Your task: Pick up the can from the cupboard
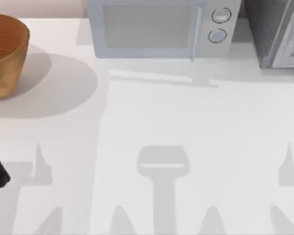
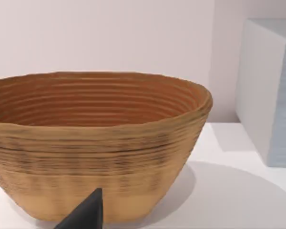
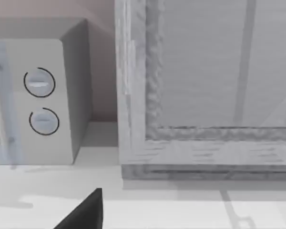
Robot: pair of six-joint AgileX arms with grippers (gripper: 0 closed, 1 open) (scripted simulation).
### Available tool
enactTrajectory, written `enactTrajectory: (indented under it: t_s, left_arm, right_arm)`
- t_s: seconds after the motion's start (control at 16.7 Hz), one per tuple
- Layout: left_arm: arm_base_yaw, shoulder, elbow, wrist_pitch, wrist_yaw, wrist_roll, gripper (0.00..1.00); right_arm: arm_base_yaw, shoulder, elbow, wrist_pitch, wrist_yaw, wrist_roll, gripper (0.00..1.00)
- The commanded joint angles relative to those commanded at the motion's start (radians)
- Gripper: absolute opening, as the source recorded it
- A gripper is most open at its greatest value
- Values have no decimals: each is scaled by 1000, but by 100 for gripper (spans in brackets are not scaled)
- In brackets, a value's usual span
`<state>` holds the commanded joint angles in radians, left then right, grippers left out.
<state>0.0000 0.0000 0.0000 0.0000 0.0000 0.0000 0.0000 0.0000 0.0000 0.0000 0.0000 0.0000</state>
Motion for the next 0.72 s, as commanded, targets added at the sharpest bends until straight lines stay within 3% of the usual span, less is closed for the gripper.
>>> enactTrajectory:
  t_s: [0.36,0.72]
  left_arm:
    - [0,0,0,0,0,0,100]
    - [0,0,0,0,0,0,100]
  right_arm:
    - [14,75,105,-9,14,5,100]
    - [55,415,549,-109,73,10,100]
